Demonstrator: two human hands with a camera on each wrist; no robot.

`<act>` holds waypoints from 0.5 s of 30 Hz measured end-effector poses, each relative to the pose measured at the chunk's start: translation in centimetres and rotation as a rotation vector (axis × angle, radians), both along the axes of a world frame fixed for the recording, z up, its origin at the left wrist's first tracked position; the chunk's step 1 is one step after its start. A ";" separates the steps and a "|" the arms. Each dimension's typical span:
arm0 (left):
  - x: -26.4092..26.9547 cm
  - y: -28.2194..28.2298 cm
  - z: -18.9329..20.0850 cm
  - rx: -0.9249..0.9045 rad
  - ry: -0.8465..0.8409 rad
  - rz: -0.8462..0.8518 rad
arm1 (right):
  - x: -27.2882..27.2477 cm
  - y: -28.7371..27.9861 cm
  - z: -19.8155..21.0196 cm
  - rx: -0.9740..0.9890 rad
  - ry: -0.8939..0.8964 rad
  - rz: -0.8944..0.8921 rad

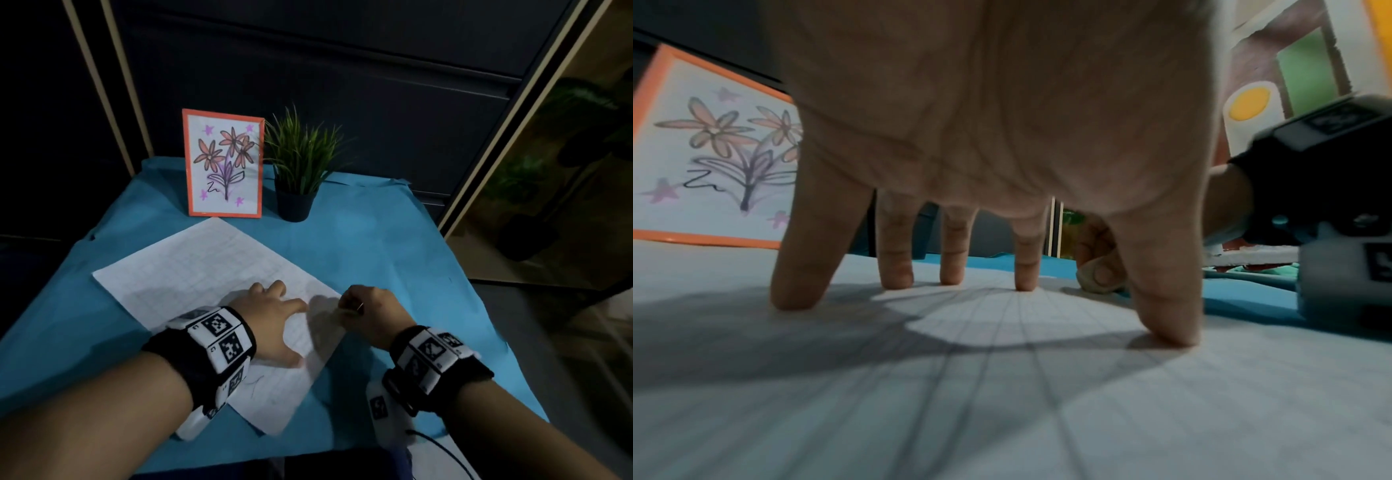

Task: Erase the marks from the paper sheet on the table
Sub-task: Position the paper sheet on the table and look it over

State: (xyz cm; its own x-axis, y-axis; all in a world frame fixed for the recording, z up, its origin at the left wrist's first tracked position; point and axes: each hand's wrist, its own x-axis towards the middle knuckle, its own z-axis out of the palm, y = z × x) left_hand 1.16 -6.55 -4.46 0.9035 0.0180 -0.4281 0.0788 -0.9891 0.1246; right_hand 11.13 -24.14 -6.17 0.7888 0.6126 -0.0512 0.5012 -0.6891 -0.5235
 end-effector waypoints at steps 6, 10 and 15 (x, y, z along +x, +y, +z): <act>0.1 0.0 0.0 0.018 -0.001 0.053 | -0.3 -0.1 0.1 0.046 0.014 -0.008; 0.2 0.0 0.0 0.025 0.003 0.059 | -1.4 0.1 -0.3 -0.011 0.033 0.079; 0.4 -0.4 0.1 0.047 0.018 0.071 | 0.4 -0.2 -0.2 -0.008 0.021 -0.085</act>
State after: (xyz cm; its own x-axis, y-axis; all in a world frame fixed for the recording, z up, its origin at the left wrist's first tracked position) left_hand 1.53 -6.93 -4.37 0.8912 0.1027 -0.4419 0.1512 -0.9856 0.0759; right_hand 11.53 -24.33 -6.40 0.8366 0.5429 -0.0731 0.4294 -0.7328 -0.5279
